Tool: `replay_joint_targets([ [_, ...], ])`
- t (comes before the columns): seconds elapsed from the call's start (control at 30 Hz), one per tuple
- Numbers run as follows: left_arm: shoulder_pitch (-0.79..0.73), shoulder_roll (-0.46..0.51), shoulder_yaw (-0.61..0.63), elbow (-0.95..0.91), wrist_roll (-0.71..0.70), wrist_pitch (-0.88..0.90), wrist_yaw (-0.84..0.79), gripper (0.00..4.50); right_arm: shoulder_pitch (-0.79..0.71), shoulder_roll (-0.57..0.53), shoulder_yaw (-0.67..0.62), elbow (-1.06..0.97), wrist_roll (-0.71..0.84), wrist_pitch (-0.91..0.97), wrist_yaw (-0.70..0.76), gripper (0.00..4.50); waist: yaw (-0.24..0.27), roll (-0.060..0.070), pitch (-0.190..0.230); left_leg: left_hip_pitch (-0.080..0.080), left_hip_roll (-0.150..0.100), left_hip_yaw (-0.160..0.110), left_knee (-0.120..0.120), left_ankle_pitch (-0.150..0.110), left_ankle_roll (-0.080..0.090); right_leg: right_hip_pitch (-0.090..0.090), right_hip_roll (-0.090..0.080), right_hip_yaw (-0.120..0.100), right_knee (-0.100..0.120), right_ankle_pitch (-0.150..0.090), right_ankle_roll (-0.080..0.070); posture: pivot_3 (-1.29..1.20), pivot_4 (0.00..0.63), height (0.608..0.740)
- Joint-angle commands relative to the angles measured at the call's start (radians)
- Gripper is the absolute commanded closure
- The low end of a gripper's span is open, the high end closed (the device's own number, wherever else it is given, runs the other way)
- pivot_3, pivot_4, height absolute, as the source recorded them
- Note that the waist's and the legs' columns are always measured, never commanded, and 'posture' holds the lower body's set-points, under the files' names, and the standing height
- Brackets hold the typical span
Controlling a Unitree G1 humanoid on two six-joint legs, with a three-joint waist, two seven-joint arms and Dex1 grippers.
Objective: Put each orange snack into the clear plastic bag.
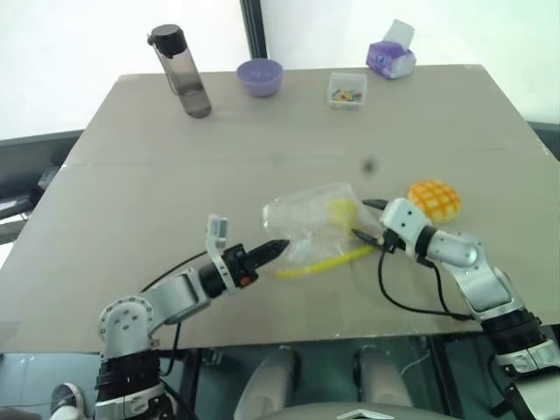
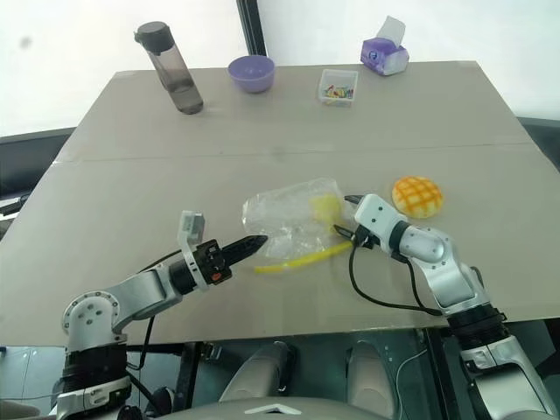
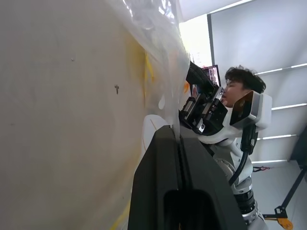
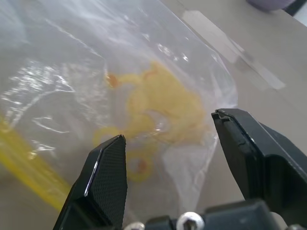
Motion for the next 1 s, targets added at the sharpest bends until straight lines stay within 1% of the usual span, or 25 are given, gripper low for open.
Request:
replay_joint_targets([
  [0.03,0.008,0.009,-0.011,-0.013,-0.019,-0.026,-0.002,4.46,0.030,-0.057,-0.027,-0.112,0.096,0.011,0.104,1.22,-0.001,0.000,0.000,0.000,0.000,0.000,0.000,0.000,0.000,0.000,0.000,0.000,0.000,0.000,0.000,0.00,0.150,0.739],
  [0.07,0.010,0.010,-0.014,-0.013,-0.020,-0.031,-0.002,4.46,0.035,-0.074,-0.023,-0.123,0.097,0.016,0.122,1.22,-0.001,0.000,0.000,0.000,0.000,0.000,0.000,0.000,0.000,0.000,0.000,0.000,0.000,0.000,0.000,0.00,0.150,0.739],
  [0.17,0.013,0.012,-0.029,-0.009,-0.011,-0.037,-0.008,4.46,0.041,-0.114,0.000,-0.112,0.039,-0.014,0.129,1.22,-0.002,0.000,0.000,0.001,0.000,0.000,0.000,0.000,0.001,0.000,0.000,0.000,0.000,0.000,0.000,0.00,0.150,0.739],
  [0.37,0.013,0.021,-0.044,-0.003,-0.025,-0.051,-0.013,4.46,0.007,-0.087,-0.002,-0.047,-0.096,-0.021,-0.002,1.22,-0.002,0.000,0.000,0.001,0.001,0.002,0.000,0.000,0.000,0.000,0.001,0.001,0.000,0.000,0.000,0.00,0.150,0.739],
  [0.47,0.014,0.028,-0.049,-0.002,-0.028,-0.051,-0.016,4.46,-0.019,-0.049,-0.025,-0.042,-0.097,0.015,-0.053,1.22,-0.002,0.000,0.000,0.001,0.001,0.002,0.000,0.000,0.000,0.000,0.001,0.001,0.000,0.000,0.000,0.00,0.150,0.739],
  [0.53,0.014,0.030,-0.051,0.003,-0.035,-0.050,-0.015,4.46,-0.030,-0.050,-0.019,-0.034,-0.102,0.001,-0.050,1.22,-0.001,0.000,0.000,0.001,0.001,0.002,0.000,0.000,0.000,0.000,0.001,0.001,0.000,0.000,0.000,0.00,0.150,0.739],
  [0.6,0.017,0.033,-0.055,0.002,-0.031,-0.050,-0.018,4.50,-0.033,-0.046,-0.023,-0.026,-0.102,-0.007,-0.061,1.74,-0.001,0.000,0.000,0.001,0.001,0.002,0.000,0.000,0.000,0.000,0.001,0.001,0.000,0.000,0.000,0.00,0.150,0.739],
  [0.63,0.019,0.037,-0.058,0.001,-0.025,-0.049,-0.022,4.50,-0.035,-0.042,-0.024,-0.027,-0.097,-0.008,-0.061,1.84,-0.001,0.000,0.000,0.001,0.001,0.002,0.000,0.000,0.000,0.000,0.001,0.001,0.000,0.000,0.000,0.00,0.150,0.739],
  [0.67,0.021,0.040,-0.060,0.000,-0.020,-0.048,-0.025,4.50,-0.035,-0.041,-0.023,-0.029,-0.092,-0.008,-0.060,2.39,-0.001,0.000,0.000,0.001,0.000,0.002,0.000,0.000,0.000,0.000,0.001,0.001,0.000,0.000,0.000,0.00,0.150,0.739],
  [0.7,0.023,0.042,-0.062,-0.001,-0.018,-0.049,-0.027,4.50,-0.035,-0.040,-0.022,-0.031,-0.088,-0.008,-0.058,2.80,-0.001,0.000,0.000,0.001,0.000,0.002,0.000,0.000,0.000,0.000,0.001,0.001,0.000,0.000,0.000,0.00,0.150,0.739],
  [0.73,0.024,0.044,-0.064,-0.002,-0.016,-0.049,-0.029,4.50,-0.034,-0.040,-0.020,-0.033,-0.088,-0.008,-0.057,3.35,-0.001,0.000,0.000,0.001,0.000,0.002,-0.001,0.000,0.000,0.000,0.001,0.001,0.000,0.000,0.000,0.00,0.150,0.739],
  [0.77,0.025,0.047,-0.067,-0.005,-0.010,-0.051,-0.033,4.50,-0.032,-0.040,-0.019,-0.034,-0.087,-0.008,-0.057,3.49,-0.001,0.000,0.000,0.001,0.000,0.002,-0.001,0.000,0.000,0.000,0.001,0.001,0.000,0.000,0.000,0.00,0.150,0.739],
  [0.8,0.027,0.050,-0.069,-0.008,-0.006,-0.052,-0.039,4.50,-0.030,-0.040,-0.018,-0.036,-0.086,-0.008,-0.056,4.16,-0.002,0.000,0.000,0.001,0.000,0.002,-0.001,0.000,0.000,0.000,0.001,0.001,0.000,0.000,0.000,0.00,0.150,0.739],
  [0.83,0.029,0.053,-0.072,-0.012,-0.002,-0.054,-0.046,4.50,-0.028,-0.039,-0.017,-0.037,-0.085,-0.007,-0.055,4.44,-0.002,0.000,0.000,0.001,0.000,0.002,-0.001,0.000,0.000,0.000,0.001,0.001,0.000,0.000,0.000,0.00,0.150,0.739],
  [0.93,0.036,0.076,-0.088,-0.042,0.048,-0.070,-0.097,4.50,-0.025,-0.039,-0.016,-0.038,-0.084,-0.003,-0.054,4.44,-0.003,0.000,0.000,0.001,0.001,0.002,-0.001,0.000,0.000,0.000,0.001,0.001,0.000,0.000,0.000,0.00,0.150,0.739],
  [1.0,0.038,0.091,-0.106,-0.075,0.143,-0.125,-0.151,4.50,-0.025,-0.037,-0.019,-0.041,-0.086,0.014,-0.059,4.44,-0.003,0.000,0.000,0.001,0.001,0.003,-0.001,0.000,0.000,0.000,0.001,0.001,0.000,0.000,0.000,0.00,0.150,0.739],
])
